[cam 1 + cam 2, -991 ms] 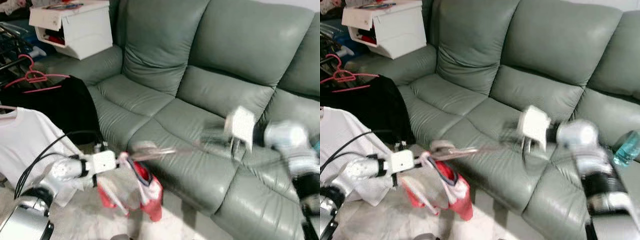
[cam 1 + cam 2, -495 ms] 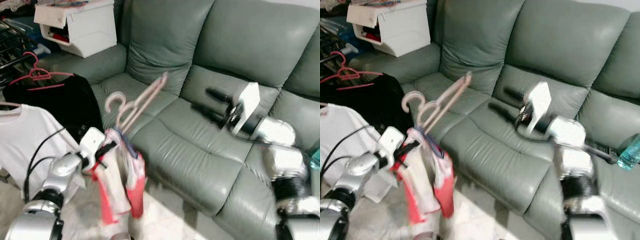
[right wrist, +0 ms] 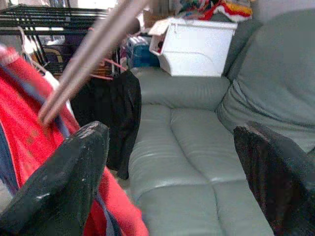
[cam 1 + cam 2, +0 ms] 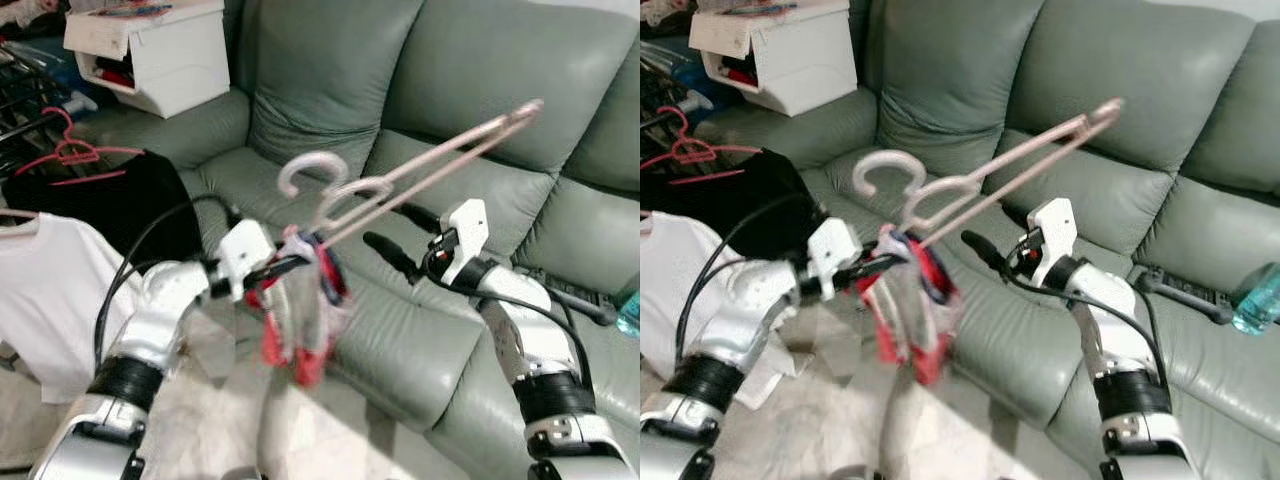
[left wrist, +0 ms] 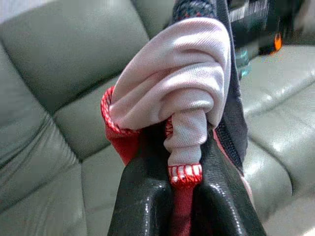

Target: Hang hanger

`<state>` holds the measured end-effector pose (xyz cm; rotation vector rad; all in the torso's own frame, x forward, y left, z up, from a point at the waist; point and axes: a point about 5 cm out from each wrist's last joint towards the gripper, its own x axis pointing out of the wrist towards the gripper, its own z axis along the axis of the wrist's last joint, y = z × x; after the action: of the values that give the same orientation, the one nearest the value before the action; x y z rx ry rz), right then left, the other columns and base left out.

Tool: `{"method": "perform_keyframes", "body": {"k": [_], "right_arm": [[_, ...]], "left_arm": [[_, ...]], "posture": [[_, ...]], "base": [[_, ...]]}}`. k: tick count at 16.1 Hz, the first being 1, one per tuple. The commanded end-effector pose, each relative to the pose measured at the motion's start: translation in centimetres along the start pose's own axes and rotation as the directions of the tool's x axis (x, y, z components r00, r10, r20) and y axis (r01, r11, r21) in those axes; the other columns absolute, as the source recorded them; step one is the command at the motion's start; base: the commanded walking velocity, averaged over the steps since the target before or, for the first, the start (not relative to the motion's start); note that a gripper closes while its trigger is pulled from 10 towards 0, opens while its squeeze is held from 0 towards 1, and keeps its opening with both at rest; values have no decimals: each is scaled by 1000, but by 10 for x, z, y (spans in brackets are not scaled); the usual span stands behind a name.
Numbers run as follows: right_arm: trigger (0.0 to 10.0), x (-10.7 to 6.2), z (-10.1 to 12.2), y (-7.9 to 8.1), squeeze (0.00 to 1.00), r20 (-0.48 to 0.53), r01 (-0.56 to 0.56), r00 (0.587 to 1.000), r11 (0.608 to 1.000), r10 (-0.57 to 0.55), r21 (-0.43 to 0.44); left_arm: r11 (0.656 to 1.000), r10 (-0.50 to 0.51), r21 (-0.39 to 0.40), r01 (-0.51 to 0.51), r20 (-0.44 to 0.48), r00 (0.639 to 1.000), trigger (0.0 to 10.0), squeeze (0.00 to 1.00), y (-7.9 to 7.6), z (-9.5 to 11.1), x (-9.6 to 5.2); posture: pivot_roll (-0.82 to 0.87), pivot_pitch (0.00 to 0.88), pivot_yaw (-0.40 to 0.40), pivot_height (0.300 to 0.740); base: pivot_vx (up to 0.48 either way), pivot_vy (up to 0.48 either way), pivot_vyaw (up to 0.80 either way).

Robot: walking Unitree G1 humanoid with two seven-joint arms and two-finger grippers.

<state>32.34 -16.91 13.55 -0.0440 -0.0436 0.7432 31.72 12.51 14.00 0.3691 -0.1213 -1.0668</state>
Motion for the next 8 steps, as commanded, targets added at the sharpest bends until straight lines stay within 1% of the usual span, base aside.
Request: {"method": "perform_keyframes", "body": {"k": [1, 2, 3, 6, 8], "right_arm": [[10000, 1, -10, 11, 310, -41, -56, 998, 998, 57, 41], [10000, 2, -13, 15, 310, -51, -76, 996, 996, 79, 52], [10000, 4, -17, 18, 0, -57, -75, 995, 996, 78, 53], [10000, 8, -22, 21, 0, -75, -84, 993, 994, 89, 75], [10000, 8, -29, 16, 0, -127, -35, 991, 997, 44, 72]], "left_arm": [[1000, 6, 24, -8, 81, 997, 0, 0, 6, 26, 10], [1000, 12, 23, -15, 102, 995, 0, 0, 6, 33, 14], [1000, -3, 21, 1, 138, 990, 0, 0, 4, 46, 16], [1000, 7, 25, -11, 165, 986, 0, 0, 2, 59, 22], [1000, -21, 19, 18, 229, 973, 0, 0, -2, 82, 25]], "posture": [[-56, 0, 60, 740], [-56, 0, 60, 740], [-56, 0, 60, 740], [-53, 0, 57, 740], [-49, 0, 49, 740]], "base": [[0, 0, 0], [0, 0, 0], [0, 0, 0], [0, 0, 0], [0, 0, 0]]}}
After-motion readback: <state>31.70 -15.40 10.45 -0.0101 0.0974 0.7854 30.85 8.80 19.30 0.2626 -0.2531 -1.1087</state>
